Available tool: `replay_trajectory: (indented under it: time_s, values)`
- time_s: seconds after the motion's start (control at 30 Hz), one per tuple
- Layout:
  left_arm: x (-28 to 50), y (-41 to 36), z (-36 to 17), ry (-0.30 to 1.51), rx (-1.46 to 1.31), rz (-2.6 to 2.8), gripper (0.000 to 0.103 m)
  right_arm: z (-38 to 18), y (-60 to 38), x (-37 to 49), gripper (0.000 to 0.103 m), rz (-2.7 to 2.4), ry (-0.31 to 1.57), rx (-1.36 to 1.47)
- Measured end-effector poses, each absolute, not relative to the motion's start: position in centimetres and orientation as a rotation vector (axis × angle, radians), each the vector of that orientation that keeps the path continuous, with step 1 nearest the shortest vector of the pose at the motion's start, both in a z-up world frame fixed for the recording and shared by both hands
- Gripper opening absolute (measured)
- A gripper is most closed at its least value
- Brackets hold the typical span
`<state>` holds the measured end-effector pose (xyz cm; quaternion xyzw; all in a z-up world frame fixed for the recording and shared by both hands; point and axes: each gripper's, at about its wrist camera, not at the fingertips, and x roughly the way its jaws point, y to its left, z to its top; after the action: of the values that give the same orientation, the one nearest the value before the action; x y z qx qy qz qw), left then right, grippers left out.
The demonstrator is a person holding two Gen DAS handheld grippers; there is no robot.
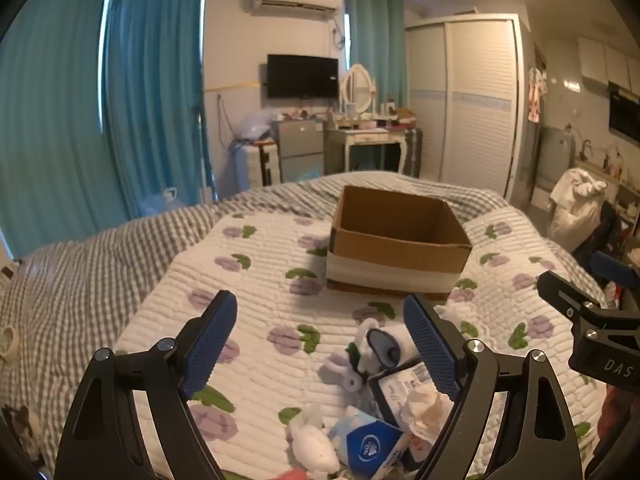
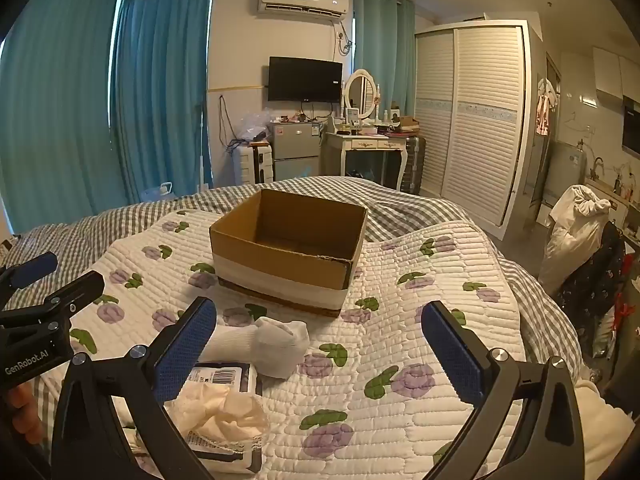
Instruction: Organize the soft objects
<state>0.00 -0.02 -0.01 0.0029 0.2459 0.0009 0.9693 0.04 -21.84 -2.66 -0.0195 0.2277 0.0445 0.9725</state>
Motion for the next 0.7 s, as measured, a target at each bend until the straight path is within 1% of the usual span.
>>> replay_trajectory:
  time_s: [0.5,0.7]
  values:
    - [0.7,-0.2,-0.1,0.498,0.010,0.005,0.086,-3.1,-21.5,0.2,0.103,0.096,0.478,-0.039]
    - [-0.2,0.1,-0.2,0.491,0.004,0.003,0.087,-3.0,-21.5,0.1,0.103,0.099,0.479,-0.038]
